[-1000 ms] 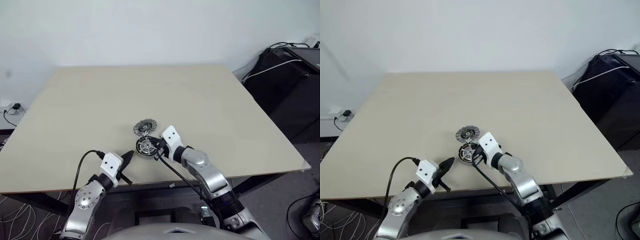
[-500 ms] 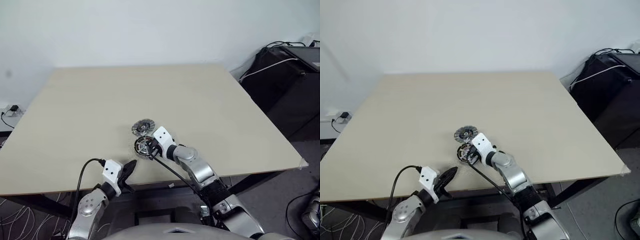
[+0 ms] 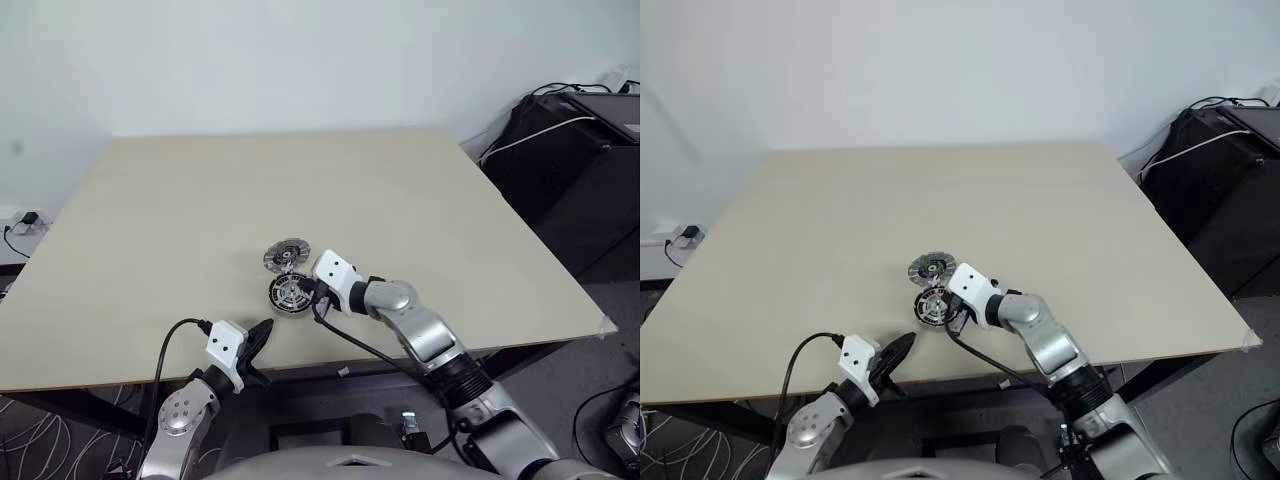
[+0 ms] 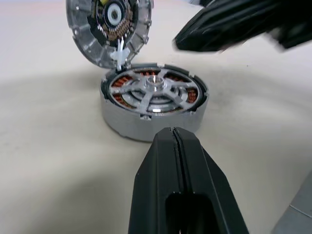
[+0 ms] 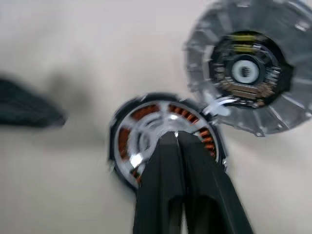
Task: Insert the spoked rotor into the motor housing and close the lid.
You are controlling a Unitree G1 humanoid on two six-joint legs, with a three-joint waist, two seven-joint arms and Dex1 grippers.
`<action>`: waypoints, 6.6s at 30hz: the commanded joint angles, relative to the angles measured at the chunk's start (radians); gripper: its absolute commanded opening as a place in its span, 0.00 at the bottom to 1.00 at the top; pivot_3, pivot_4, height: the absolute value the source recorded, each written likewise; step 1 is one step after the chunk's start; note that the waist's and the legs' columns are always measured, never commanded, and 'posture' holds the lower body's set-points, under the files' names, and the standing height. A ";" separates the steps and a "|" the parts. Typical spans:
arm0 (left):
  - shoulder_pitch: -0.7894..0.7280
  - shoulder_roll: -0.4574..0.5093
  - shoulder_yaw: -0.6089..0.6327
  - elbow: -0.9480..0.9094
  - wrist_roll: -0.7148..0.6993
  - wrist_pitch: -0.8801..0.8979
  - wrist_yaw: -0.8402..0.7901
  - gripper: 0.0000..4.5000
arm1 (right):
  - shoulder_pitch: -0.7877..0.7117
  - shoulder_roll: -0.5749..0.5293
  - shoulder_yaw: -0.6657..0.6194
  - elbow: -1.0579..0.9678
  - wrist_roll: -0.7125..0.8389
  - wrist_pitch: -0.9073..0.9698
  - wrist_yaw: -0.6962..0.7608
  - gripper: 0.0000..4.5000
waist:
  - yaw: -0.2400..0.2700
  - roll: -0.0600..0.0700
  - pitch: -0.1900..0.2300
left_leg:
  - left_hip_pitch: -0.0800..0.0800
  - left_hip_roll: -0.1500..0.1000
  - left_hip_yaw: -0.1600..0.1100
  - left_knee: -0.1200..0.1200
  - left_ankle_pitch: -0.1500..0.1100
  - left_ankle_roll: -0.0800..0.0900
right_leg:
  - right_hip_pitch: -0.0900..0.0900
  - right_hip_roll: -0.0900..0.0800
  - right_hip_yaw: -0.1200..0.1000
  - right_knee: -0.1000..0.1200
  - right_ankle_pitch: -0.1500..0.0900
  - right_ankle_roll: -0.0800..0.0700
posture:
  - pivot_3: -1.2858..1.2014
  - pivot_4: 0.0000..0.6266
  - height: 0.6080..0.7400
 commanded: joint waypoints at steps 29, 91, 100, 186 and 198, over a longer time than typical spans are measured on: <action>0.003 -0.041 -0.012 -0.032 0.006 -0.006 0.016 0.00 | -0.273 -0.046 0.252 0.262 -0.291 -0.295 0.302 0.63 | 0.002 0.000 0.000 | 0.000 0.000 -0.001 0.002 0.000 0.000 | 0.002 0.000 -0.001 0.001 0.001 -0.001 | 0.52 0.00 1.00; -0.015 -0.049 -0.032 -0.026 0.001 0.058 0.001 0.00 | -0.022 0.079 -0.087 -0.203 0.121 0.626 -0.079 0.02 | 0.012 0.003 -0.002 | -0.003 -0.001 -0.002 0.002 0.000 -0.001 | -0.001 -0.001 -0.001 0.001 -0.001 0.002 | 0.52 0.00 1.00; -0.016 -0.053 -0.032 -0.028 0.003 0.061 0.003 0.00 | -0.098 0.230 -0.130 0.109 0.109 0.542 -0.240 0.02 | 0.006 0.003 -0.003 | -0.001 -0.001 -0.002 0.003 0.000 -0.001 | 0.001 -0.001 -0.002 0.001 0.001 0.000 | 0.52 0.00 1.00; -0.016 -0.024 -0.031 -0.046 -0.006 0.094 -0.035 0.00 | 0.200 0.095 -0.103 -0.147 0.215 -0.016 0.029 0.01 | 0.005 0.007 -0.001 | 0.001 0.004 -0.005 0.004 -0.007 -0.009 | -0.008 -0.002 -0.016 0.000 0.007 0.000 | 0.52 0.00 1.00; -0.029 -0.030 -0.033 -0.019 -0.008 0.070 -0.049 0.00 | 0.141 0.038 -0.159 -0.059 0.207 -0.147 0.032 0.65 | 0.004 0.004 -0.003 | 0.003 0.005 -0.004 0.005 -0.007 -0.009 | -0.007 -0.002 -0.016 0.000 0.006 0.002 | 0.52 0.00 1.00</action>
